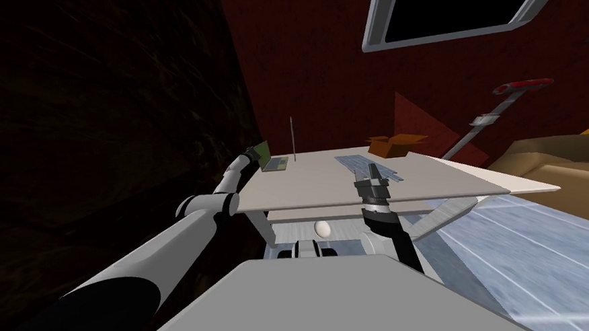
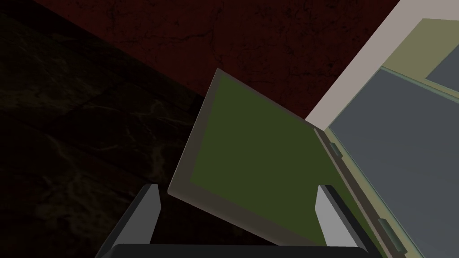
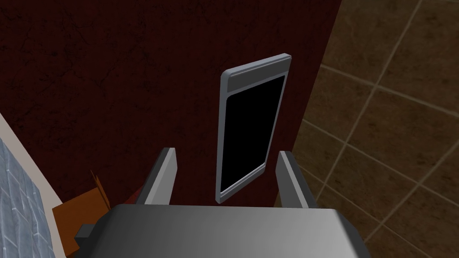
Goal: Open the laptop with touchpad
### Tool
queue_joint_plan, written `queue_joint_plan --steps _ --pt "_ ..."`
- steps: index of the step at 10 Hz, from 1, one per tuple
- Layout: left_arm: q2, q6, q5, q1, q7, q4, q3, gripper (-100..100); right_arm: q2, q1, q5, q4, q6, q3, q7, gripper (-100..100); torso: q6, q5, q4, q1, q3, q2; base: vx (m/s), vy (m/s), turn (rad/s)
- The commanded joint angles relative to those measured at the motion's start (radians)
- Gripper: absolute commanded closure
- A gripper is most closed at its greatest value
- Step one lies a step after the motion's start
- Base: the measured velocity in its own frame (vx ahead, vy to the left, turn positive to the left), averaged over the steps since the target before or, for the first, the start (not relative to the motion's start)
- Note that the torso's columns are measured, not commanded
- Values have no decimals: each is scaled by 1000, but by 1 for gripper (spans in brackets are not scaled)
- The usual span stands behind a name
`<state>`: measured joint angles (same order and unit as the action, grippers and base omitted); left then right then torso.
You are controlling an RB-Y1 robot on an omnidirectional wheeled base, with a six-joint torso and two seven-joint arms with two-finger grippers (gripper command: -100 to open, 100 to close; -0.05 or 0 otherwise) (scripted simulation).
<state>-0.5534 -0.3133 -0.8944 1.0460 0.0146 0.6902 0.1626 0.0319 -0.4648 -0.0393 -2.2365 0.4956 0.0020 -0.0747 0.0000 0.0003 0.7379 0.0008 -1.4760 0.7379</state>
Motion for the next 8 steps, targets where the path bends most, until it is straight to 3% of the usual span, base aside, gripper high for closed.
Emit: queue_joint_plan --steps 1,2,3,4,5,7,8 --pt "-31 10 -1 -6 0 -22 13 -100 0 0 0 0 0 0 0 0 0 0 0 0 0 0 -28 20 -465" --pt "-31 10 11 -6 0 -20 13 -100 0 0 0 0 0 0 0 0 -1 1 0 1 1 2 -34 24 -19" --pt "-31 10 -1 -6 0 -22 13 -100 0 0 0 0 0 0 0 0 -4 2 0 4 1 2 -19 11 7" --pt "-62 22 -4 -11 4 -45 25 -100 0 0 0 0 0 0 0 0 -4 2 0 4 1 1 -39 25 -319" --pt "-62 22 16 -11 1 -17 25 -100 0 0 0 0 0 0 0 0 -2 2 0 4 1 2 -45 33 -141" --pt "-62 22 -4 -11 4 -45 25 -100 0 0 0 0 0 0 0 0 -1 0 0 -1 0 -1 -13 13 32" --pt "-92 34 -7 -16 8 -69 38 -100 0 0 0 0 0 0 0 0 0 0 -1 -2 -1 -2 -23 20 -259"
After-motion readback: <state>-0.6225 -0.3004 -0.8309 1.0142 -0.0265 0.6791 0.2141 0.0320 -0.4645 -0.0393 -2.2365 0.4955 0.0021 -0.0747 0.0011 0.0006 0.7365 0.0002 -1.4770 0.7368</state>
